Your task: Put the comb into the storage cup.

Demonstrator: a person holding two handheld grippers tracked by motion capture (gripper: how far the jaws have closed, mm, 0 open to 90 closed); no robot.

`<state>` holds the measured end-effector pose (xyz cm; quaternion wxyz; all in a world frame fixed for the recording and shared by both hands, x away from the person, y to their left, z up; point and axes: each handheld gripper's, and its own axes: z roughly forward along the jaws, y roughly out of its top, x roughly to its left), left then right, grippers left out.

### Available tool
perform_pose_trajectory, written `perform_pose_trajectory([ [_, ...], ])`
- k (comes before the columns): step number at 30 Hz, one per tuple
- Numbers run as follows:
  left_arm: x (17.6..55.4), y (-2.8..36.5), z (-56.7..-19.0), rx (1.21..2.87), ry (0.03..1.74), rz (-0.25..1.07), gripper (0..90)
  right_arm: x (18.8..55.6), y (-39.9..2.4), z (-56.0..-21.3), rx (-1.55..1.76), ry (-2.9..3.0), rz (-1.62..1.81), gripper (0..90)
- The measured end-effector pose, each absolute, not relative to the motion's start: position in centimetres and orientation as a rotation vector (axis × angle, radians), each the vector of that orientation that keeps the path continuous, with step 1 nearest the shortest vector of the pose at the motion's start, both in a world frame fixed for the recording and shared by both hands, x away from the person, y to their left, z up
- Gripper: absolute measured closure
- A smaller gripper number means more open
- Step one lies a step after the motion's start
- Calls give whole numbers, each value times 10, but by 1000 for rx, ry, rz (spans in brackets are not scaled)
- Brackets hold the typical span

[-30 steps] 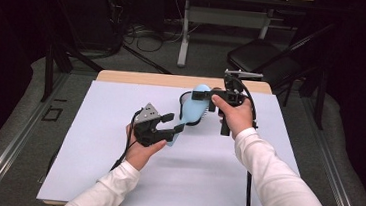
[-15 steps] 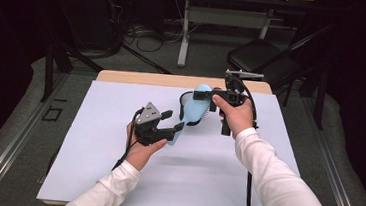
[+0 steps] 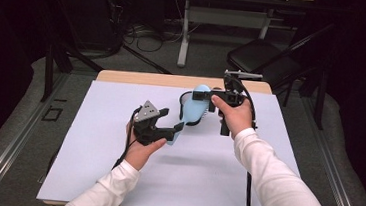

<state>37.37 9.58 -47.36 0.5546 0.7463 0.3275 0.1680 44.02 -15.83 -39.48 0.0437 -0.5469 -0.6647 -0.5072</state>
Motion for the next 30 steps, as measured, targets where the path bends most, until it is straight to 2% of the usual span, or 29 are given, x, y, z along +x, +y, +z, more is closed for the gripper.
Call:
perform_pose_trajectory([
  [5,374,96,-474,1768,807,422,151,440,-159,-394,-1671,-2035,-1554,487],
  [8,375,96,-474,1780,825,429,75,440,-160,-394,-1673,-2034,-1558,487],
  [12,375,96,-474,1779,824,424,40,440,-161,-394,-1677,-2033,-1564,487],
  [13,375,96,-474,1783,819,417,6,440,-161,-393,-1681,-2029,-1567,487],
  [30,378,101,-471,1804,805,387,5,439,-166,-391,-1694,-2043,-1579,487],
])
